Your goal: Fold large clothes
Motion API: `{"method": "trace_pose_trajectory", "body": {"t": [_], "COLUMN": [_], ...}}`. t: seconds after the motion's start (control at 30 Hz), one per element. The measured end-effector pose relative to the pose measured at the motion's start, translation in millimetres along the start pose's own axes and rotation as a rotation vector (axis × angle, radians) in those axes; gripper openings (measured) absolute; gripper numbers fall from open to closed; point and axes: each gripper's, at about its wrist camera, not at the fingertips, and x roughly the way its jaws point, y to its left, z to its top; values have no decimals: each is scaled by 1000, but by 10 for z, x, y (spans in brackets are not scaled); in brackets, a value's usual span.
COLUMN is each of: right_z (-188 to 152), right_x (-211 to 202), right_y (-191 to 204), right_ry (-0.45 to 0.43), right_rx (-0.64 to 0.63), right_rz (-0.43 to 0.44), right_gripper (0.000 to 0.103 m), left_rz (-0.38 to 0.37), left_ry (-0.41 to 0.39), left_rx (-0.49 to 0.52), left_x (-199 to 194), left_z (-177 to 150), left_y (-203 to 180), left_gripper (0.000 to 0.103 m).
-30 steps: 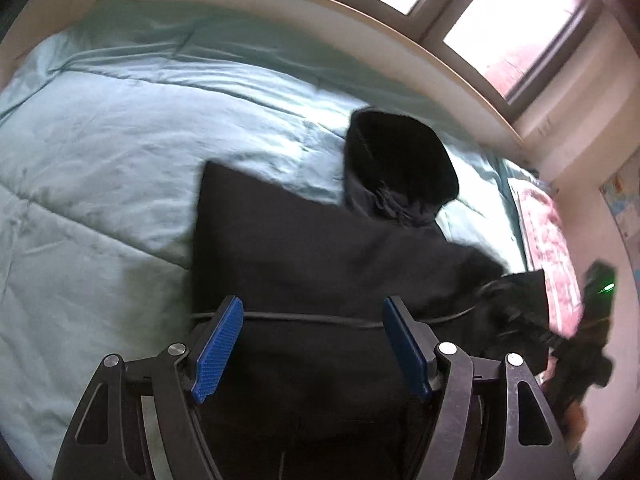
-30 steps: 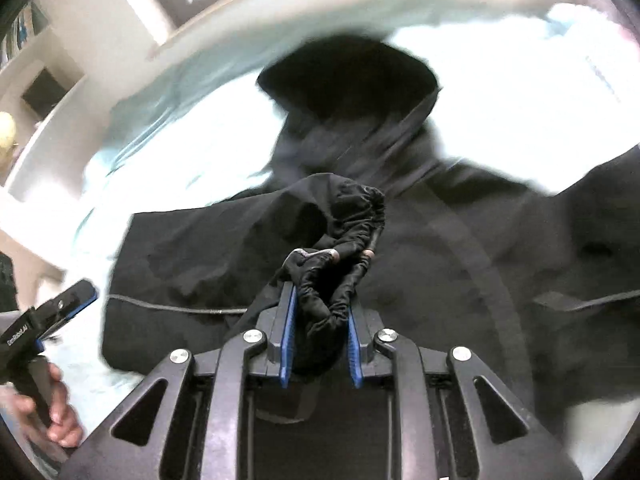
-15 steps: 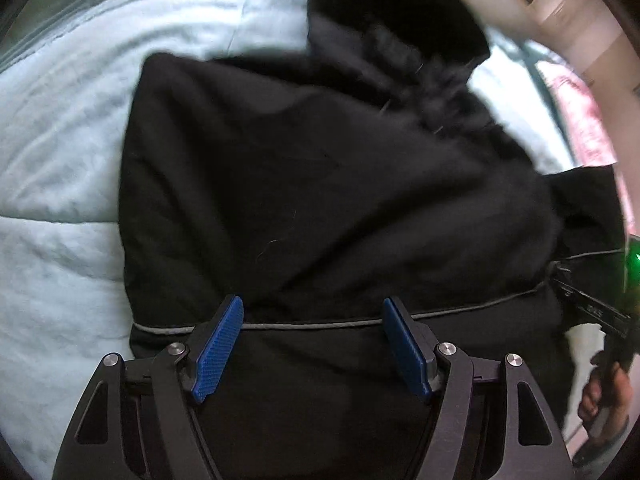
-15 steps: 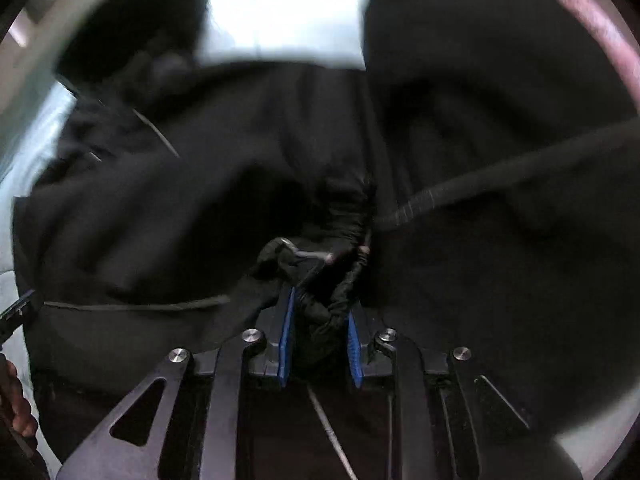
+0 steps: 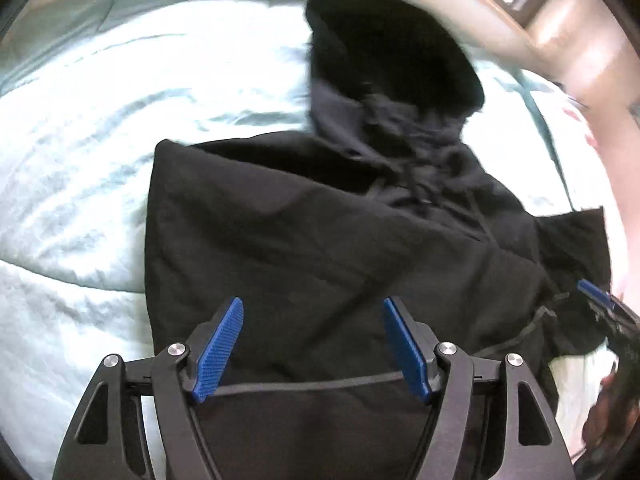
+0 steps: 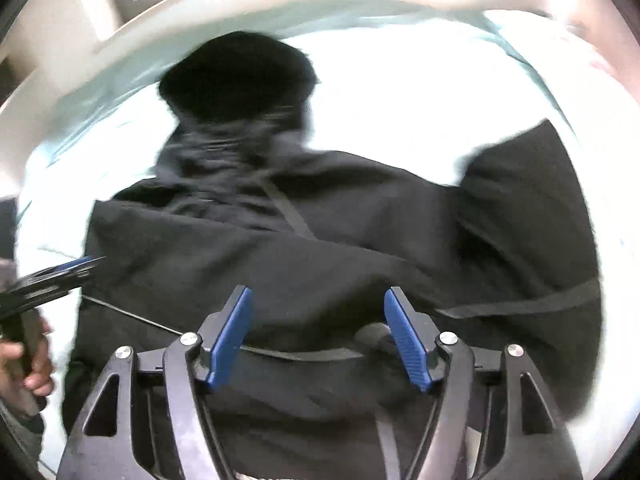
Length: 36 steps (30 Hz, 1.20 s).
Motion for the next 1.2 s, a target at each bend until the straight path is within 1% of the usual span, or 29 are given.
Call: {"method": "trace_pose_trajectory", "body": {"t": [0.03, 0.07, 0.13, 0.17, 0.23, 0.27, 0.3, 0.33, 0.43, 0.47, 0.5, 0.53, 0.57, 0.63, 0.7, 0.73, 0.77, 0.8, 0.83, 0.87, 0.9, 0.93, 1.0, 1.03, 1.1, 1.2], "right_z": [74, 50, 59, 43, -77, -107, -136, -141, -124, -125, -119, -112, -127, -222, -354, -417, -504, -583, -686, -766, -795, -787, -736, -714, -676, -724], "right_x": [158, 242, 591, 793, 1196, 1277, 1310, 1322, 1272, 1205, 1095, 1019, 850, 523, 390, 404, 474, 563, 692, 811, 844, 856, 832, 784, 684, 225], "right_y": [181, 299, 543, 606, 584, 572, 535, 516, 495, 451, 416, 415, 379, 303, 199, 136, 49, -31, -142, -220, -262, -268, -232, -204, -157, -167], "right_ry": [22, 37, 90, 125, 217, 223, 201, 199, 222, 230, 228, 215, 185, 121, 110, 122, 154, 200, 250, 272, 247, 247, 269, 277, 275, 217], "right_rx": [-21, -37, -80, -98, -141, -140, -127, -122, -138, -131, -120, -119, -124, -148, -145, -132, -110, -88, -66, -39, -20, -13, -13, -22, -18, 26], "right_rz": [23, 21, 13, -8, -99, -101, -85, -78, -78, -77, -73, -69, -56, -54, -69, -76, -83, -93, -99, -78, -56, -56, -78, -83, -65, 51], "right_gripper": [72, 72, 72, 72, 71, 72, 75, 75, 75, 74, 69, 69, 69, 69, 69, 69, 69, 69, 69, 70, 71, 71, 71, 71, 71, 71], "left_rz": [10, 10, 29, 63, 99, 104, 108, 112, 120, 117, 102, 79, 46, 3, -28, -39, -29, 14, 77, 115, 130, 142, 176, 172, 113, 83], "left_ry": [9, 13, 19, 20, 37, 45, 48, 50, 50, 40, 32, 22, 1, -30, -26, -7, 23, 58, 108, 147, 117, 96, 107, 111, 111, 80], "left_rx": [-14, -25, -34, -24, 0, 7, 15, 18, 27, 38, 46, 52, 61, 77, 86, 88, 94, 99, 101, 110, 135, 151, 151, 154, 165, 204], "left_x": [60, 111, 213, 266, 374, 401, 423, 429, 365, 272, 209, 116, -38, -248, -321, -291, -205, -87, 93, 267, 342, 363, 305, 253, 75, -238], "left_z": [37, 55, 71, 70, 56, 47, 40, 39, 41, 30, 43, 34, -14, -118, -230, -303, -369, -442, -502, -557, -600, -615, -600, -603, -647, -790], "left_y": [21, 71, 155, 171, 180, 185, 190, 190, 154, 120, 63, 34, -5, -71, -139, -181, -216, -199, -200, -177, -183, -212, -285, -319, -409, -598], "left_gripper": [73, 73, 73, 73, 73, 73, 73, 73, 73, 73, 73, 73, 73, 73, 73, 73, 73, 73, 73, 73, 74, 75, 76, 75, 75, 76]}}
